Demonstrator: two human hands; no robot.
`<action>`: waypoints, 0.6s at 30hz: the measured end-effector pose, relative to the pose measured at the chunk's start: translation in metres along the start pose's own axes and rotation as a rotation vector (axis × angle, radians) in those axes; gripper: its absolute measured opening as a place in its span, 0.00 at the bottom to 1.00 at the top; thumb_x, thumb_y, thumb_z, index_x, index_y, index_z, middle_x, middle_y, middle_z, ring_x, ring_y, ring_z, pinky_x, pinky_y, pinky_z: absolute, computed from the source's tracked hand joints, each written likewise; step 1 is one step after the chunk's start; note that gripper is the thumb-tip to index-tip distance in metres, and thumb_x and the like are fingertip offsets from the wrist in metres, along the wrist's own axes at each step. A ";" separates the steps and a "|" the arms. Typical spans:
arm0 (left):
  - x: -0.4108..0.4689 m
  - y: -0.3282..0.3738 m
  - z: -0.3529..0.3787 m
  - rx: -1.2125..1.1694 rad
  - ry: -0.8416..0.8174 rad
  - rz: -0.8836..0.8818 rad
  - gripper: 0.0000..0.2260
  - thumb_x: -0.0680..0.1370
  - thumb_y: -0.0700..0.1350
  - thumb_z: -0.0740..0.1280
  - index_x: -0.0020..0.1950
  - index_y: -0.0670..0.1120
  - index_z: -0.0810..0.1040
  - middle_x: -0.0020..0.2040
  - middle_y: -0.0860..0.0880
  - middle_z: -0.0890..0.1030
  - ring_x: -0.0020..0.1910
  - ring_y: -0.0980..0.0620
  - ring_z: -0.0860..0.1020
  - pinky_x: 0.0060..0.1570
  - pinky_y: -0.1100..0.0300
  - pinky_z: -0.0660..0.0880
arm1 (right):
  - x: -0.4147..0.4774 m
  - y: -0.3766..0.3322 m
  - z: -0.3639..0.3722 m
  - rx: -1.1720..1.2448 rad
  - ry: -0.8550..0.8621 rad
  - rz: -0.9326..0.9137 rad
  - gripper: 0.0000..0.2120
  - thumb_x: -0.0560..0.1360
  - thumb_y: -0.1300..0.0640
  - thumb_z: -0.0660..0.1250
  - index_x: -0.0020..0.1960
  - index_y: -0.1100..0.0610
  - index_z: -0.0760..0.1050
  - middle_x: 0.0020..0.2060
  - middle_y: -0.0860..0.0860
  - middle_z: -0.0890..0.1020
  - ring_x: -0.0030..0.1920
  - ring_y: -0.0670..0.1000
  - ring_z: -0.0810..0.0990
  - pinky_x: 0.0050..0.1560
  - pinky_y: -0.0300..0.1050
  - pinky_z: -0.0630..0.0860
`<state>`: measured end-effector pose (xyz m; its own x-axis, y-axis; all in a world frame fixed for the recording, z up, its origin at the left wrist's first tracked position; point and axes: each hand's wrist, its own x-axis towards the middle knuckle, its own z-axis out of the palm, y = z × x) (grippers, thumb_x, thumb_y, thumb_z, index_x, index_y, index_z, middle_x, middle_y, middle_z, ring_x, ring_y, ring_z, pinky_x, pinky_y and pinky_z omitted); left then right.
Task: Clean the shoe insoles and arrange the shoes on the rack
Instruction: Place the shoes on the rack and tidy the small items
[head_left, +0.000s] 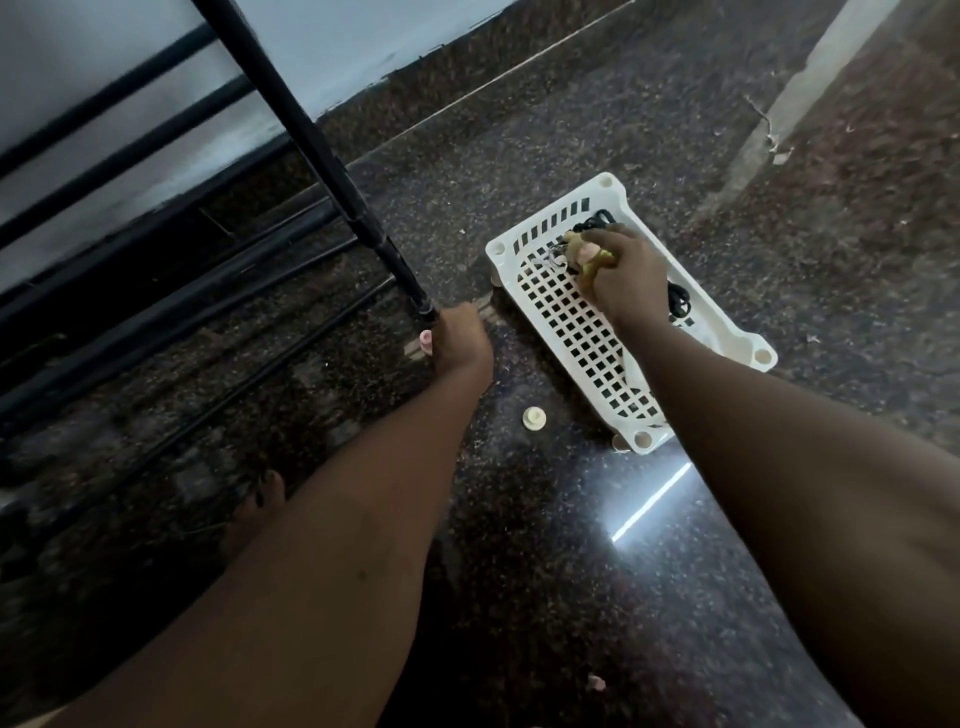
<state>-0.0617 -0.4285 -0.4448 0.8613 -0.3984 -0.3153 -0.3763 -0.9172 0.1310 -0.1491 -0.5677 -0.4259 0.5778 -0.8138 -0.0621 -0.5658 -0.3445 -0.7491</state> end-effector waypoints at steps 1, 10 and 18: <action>0.000 0.002 -0.001 -0.004 -0.009 0.000 0.12 0.77 0.28 0.60 0.55 0.35 0.78 0.52 0.40 0.82 0.52 0.45 0.81 0.47 0.57 0.77 | 0.000 -0.002 -0.002 0.016 0.013 0.029 0.16 0.73 0.63 0.62 0.57 0.56 0.80 0.59 0.54 0.78 0.58 0.55 0.76 0.58 0.48 0.74; -0.009 0.006 0.001 -0.025 0.028 -0.032 0.14 0.77 0.27 0.55 0.58 0.32 0.77 0.54 0.37 0.80 0.53 0.42 0.80 0.48 0.54 0.77 | -0.009 0.003 0.004 0.029 -0.005 0.106 0.16 0.70 0.60 0.60 0.53 0.59 0.81 0.53 0.56 0.81 0.52 0.59 0.79 0.52 0.54 0.78; -0.011 0.004 0.015 -0.013 0.044 0.025 0.13 0.79 0.30 0.56 0.56 0.35 0.78 0.52 0.37 0.81 0.52 0.40 0.80 0.48 0.52 0.77 | -0.011 0.001 0.004 -0.001 -0.020 0.083 0.19 0.70 0.63 0.56 0.56 0.61 0.80 0.57 0.56 0.78 0.55 0.60 0.76 0.52 0.57 0.77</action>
<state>-0.0781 -0.4273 -0.4545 0.8661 -0.4205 -0.2701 -0.3933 -0.9069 0.1508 -0.1537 -0.5573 -0.4285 0.5404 -0.8302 -0.1370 -0.6129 -0.2768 -0.7401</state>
